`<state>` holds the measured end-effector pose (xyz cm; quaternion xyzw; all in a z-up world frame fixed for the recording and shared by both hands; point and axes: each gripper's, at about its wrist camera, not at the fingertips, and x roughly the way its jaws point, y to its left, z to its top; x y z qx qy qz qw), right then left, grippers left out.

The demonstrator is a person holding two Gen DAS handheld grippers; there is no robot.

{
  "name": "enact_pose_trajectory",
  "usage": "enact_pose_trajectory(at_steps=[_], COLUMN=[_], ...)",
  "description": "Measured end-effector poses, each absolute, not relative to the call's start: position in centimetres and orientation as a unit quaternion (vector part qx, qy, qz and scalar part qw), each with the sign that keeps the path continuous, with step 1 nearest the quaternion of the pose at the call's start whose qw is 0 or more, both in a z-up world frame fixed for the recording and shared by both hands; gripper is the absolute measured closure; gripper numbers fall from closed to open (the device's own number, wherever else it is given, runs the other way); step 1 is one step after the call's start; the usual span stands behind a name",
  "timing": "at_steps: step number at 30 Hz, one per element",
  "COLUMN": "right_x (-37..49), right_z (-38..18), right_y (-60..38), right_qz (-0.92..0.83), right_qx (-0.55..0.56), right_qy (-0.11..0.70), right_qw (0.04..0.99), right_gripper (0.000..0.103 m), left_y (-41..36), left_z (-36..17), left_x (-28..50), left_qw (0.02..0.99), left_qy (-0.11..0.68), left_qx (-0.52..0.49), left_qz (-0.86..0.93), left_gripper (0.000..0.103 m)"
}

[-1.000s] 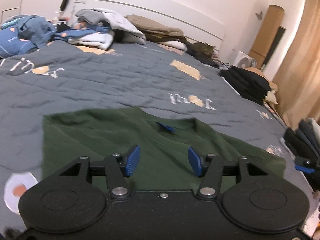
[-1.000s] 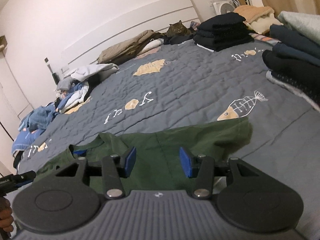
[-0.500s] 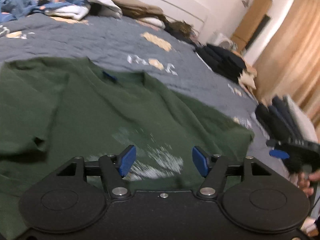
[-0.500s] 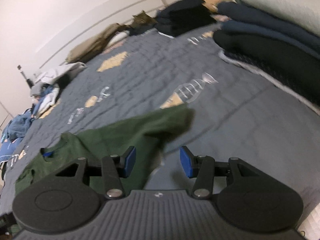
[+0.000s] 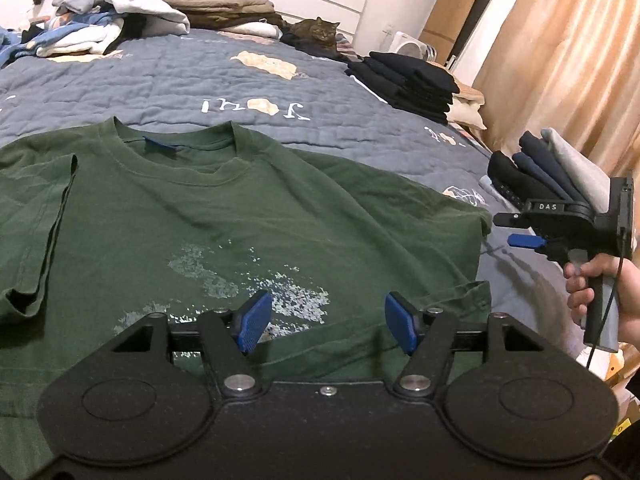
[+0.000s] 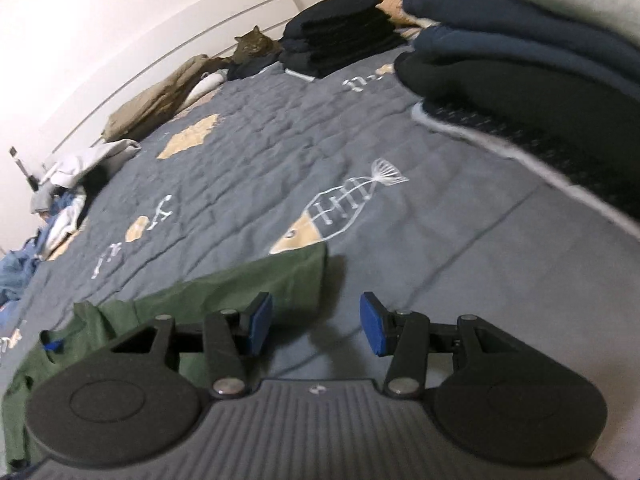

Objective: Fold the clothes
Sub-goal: 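Grasp the other sleeve with the right tool and lift it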

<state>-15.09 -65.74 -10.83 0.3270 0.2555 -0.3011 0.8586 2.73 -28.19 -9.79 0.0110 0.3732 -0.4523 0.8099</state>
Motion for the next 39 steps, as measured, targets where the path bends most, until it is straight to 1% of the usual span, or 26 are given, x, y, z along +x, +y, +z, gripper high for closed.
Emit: enact_pose_trajectory(at_steps=[8,10,11,12,13,14,16,21,23,26,28,30,33,35,37,39], right_x=[-13.5,-13.3,-13.2,-13.1,-13.0,-12.9,-12.9,-12.0,-11.2,-9.4,-8.0,-6.9,-6.8,-7.5,-8.5,-9.5], right_z=[-11.6,-11.7,-11.8,-11.9,-11.9,-11.5,-10.2,-6.4,-5.3,-5.0,-5.5,-6.0,-5.4,-4.5,-3.4,-2.5], right_y=[-66.2,-66.1,-66.1,-66.0,-66.0,-66.0,-65.4,-62.3,-60.2,-57.1,-55.3,-53.6,-52.7,-53.4,-54.2,-55.1], right_qz=[-0.287,-0.286,-0.285,-0.285,-0.284,-0.284,-0.277,-0.228,-0.186,-0.120,-0.078,-0.041,-0.019,-0.009,-0.005,-0.011], right_qx=[0.374,0.382,0.386,0.390,0.393,0.388,0.383,0.342,0.325,0.307,0.292,0.270,0.248,0.260,0.275,0.280], right_qy=[0.231,0.222,0.218,0.214,0.209,0.203,0.183,0.155,0.156,0.184,0.215,0.249,0.263,0.250,0.223,0.198], right_qw=[0.851,0.850,0.850,0.849,0.849,0.853,0.862,0.898,0.914,0.926,0.929,0.929,0.932,0.933,0.935,0.939], right_gripper=[0.055,0.057,0.060,0.065,0.076,0.080,0.082,0.082,0.082,0.080,0.075,0.074,0.072,0.070,0.064,0.061], left_y=[-28.2,-28.2,-28.2,-28.2,-28.1,-28.1,-28.1,-27.9,-27.9,-27.8,-27.8,-27.7,-27.6,-27.6,-27.6,-27.6], left_z=[-9.7,-9.7,-9.7,-9.7,-9.7,-9.6,-9.6,-9.4,-9.3,-9.2,-9.2,-9.1,-9.1,-9.0,-8.9,-9.0], left_x=[2.6,2.5,2.5,2.5,2.5,2.5,2.7,2.9,3.0,3.2,3.2,3.2,3.2,3.3,3.4,3.5], left_qw=[0.809,0.809,0.809,0.809,0.809,0.810,0.811,0.814,0.816,0.819,0.820,0.820,0.821,0.822,0.822,0.823], left_qy=[0.373,0.372,0.372,0.371,0.371,0.372,0.371,0.370,0.370,0.369,0.369,0.369,0.368,0.367,0.367,0.367], left_qx=[0.013,0.016,0.017,0.017,0.017,0.016,0.014,0.010,0.008,0.008,0.008,0.008,0.008,0.006,0.004,0.004], left_qz=[-0.453,-0.455,-0.455,-0.455,-0.455,-0.454,-0.452,-0.447,-0.445,-0.440,-0.438,-0.437,-0.436,-0.436,-0.435,-0.434], left_gripper=[0.039,0.039,0.039,0.039,0.039,0.039,0.039,0.038,0.038,0.037,0.036,0.036,0.036,0.036,0.036,0.036])
